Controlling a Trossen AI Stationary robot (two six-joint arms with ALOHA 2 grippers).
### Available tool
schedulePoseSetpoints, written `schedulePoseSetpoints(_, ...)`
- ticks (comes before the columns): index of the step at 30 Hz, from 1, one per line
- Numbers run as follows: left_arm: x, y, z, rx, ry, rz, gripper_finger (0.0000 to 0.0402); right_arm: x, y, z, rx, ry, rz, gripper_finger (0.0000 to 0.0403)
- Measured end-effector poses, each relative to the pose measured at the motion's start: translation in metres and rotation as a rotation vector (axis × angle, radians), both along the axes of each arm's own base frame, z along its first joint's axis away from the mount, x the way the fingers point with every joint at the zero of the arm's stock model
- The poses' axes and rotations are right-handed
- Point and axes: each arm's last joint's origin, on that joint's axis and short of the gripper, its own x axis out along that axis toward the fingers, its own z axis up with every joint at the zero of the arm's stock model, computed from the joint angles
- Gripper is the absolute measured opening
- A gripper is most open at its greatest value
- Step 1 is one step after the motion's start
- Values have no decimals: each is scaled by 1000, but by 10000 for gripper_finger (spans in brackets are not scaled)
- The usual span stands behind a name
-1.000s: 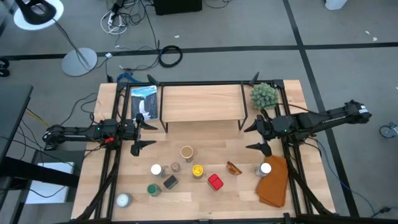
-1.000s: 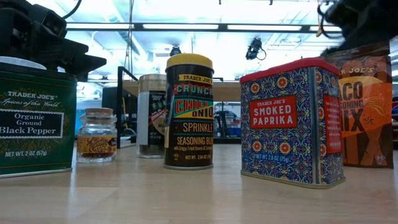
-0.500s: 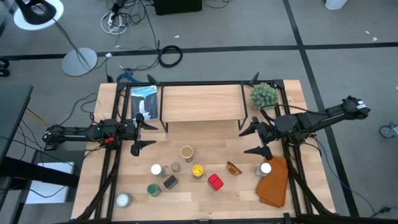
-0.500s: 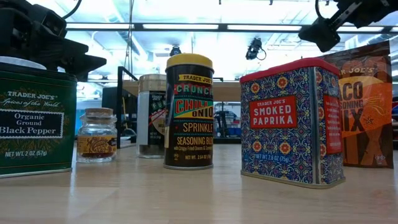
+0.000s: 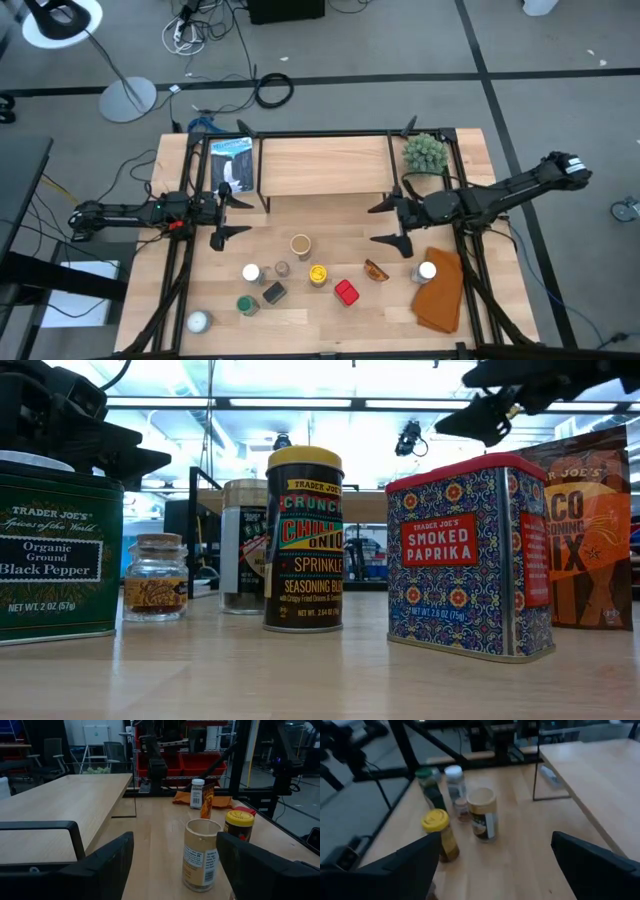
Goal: Shelf spices
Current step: Put the red seasoning can on the shelf
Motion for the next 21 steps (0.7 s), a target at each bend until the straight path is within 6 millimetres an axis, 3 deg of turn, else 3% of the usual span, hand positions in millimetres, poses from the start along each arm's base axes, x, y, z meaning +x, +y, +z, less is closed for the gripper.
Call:
schedulePoseSetpoints(6, 0, 0, 0, 0, 0, 0, 288, 25, 11, 16, -30, 105, -43, 374)
schedulePoseSetpoints(11, 0, 0, 0, 0, 0, 0, 288, 49, 21, 31, -44, 290, -142, 370)
schedulePoseSetpoints(21, 0, 0, 0, 0, 0, 0, 288, 107, 59, 61, 58, 582, -213, 319)
